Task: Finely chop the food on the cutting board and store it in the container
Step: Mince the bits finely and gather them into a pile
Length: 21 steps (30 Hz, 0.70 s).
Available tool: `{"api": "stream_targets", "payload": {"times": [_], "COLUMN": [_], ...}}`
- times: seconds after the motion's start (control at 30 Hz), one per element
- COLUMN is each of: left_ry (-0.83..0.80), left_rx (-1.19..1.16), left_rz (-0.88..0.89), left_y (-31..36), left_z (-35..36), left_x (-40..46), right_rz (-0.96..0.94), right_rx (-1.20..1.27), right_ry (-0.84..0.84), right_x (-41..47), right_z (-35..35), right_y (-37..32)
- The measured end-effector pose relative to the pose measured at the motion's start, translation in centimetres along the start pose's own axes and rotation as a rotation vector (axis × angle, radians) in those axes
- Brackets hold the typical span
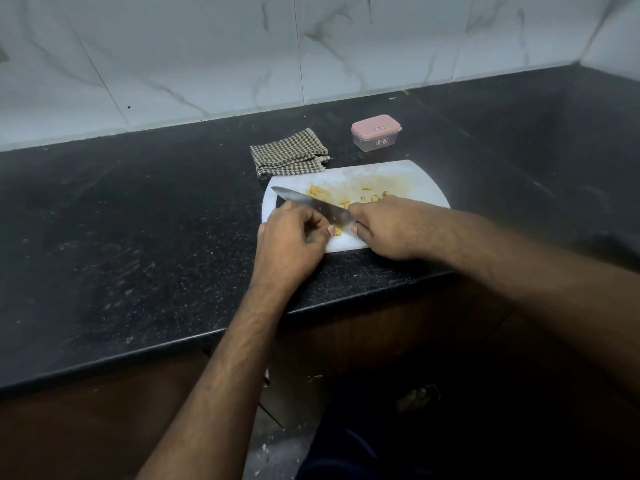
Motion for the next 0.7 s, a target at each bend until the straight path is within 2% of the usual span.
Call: {"api": "stream_targets", "payload": {"times": [0.17,0.47,0.7], "left_ry": [-0.003,0.024,0.023], "left_rx": [-0.038,-0.029,-0.028], "left_rz": [-0.026,-0.046,-0.047], "left_y": [0.2,0.5,0.5], "left_z": [-0.3,-0.5,-0.5], "left_x": [-0.2,-0.4,-0.3], "right_rz": [0.002,-0.037,-0.052], "right_rx": [0.020,0.140,0.099], "right_ry": [-0.006,0.080,0.056], "right_x": [-0.2,-1.2,-1.2], "right_z": [0.0,0.7,0.4], "right_y": [-0.2,0.6,0.7]}}
Point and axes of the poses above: each hand's wrist, its own x-axis towards the middle knuckle, its own z-axis out of the palm, y = z × x, the point moved 1 cm from there along x, towards the middle knuckle, and after that the axes turned 10 degrees about x, right-handed, at the moved point
